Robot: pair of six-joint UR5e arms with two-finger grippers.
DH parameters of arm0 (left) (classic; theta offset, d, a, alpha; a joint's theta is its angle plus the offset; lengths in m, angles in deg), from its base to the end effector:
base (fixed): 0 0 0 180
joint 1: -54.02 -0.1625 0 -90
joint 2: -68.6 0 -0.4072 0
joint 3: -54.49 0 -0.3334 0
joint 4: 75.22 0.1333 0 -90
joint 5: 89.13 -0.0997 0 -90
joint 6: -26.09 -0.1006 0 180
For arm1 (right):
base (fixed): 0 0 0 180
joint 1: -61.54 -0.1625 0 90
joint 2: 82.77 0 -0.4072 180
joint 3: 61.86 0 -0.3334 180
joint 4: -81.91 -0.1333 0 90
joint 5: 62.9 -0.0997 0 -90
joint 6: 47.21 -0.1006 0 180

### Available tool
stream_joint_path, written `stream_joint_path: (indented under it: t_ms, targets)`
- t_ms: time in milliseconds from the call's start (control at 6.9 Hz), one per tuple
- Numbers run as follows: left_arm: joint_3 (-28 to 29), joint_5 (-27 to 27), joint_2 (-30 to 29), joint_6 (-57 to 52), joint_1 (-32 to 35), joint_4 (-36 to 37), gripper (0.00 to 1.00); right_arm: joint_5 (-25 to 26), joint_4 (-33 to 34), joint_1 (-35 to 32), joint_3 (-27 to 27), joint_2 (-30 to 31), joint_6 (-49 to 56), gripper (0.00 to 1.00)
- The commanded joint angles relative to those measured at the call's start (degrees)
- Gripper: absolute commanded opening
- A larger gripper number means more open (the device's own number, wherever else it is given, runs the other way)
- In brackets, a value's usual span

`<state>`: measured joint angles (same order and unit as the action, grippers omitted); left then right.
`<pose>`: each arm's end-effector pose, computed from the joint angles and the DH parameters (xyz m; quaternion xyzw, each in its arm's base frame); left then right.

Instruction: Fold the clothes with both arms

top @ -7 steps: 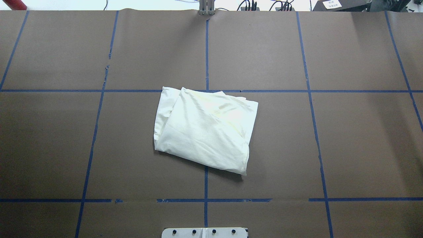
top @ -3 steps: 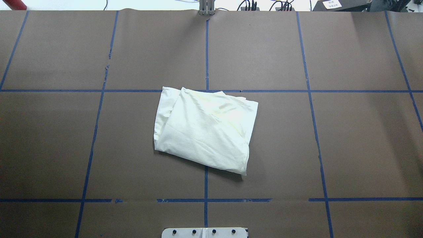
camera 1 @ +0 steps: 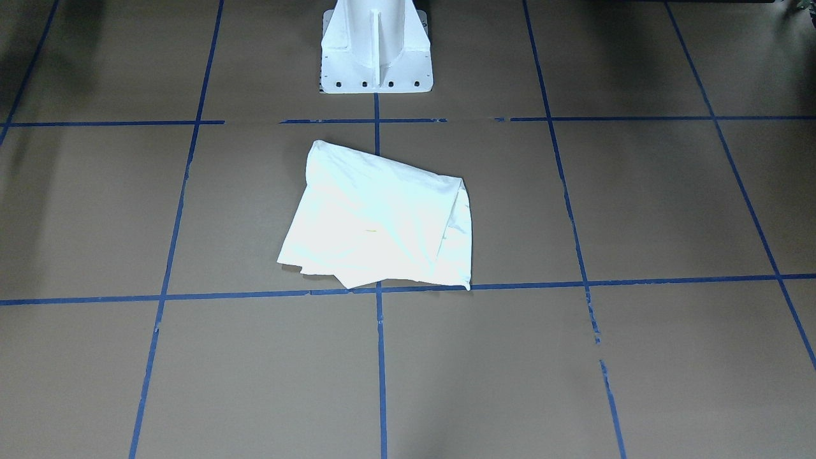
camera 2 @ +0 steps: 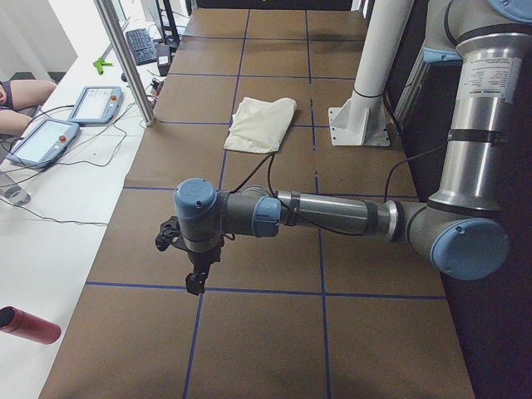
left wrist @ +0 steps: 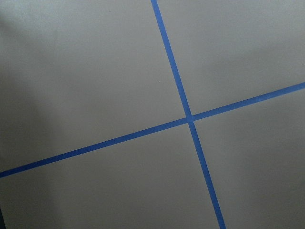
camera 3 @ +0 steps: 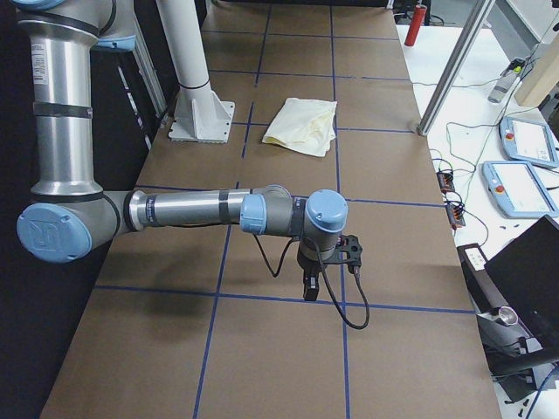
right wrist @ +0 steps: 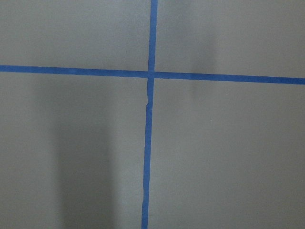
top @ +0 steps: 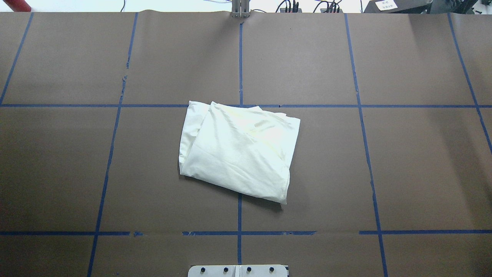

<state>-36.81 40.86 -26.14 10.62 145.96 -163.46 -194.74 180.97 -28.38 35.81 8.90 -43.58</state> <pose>-0.0845 -0.4678 0.6026 0.0864 0.3325 0.1233 0.9310 0.0656 -0.4154 0.6148 -0.0139 -0.3575 -0.0207 0.9336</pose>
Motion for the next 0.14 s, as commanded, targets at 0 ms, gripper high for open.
stream_joint_path:
  t_ms: [0]
  targets:
    - [-0.11,0.00,-0.01,0.00,0.00,0.00,1.00,0.00,0.08,0.00,-0.02,0.09,0.07,1.00]
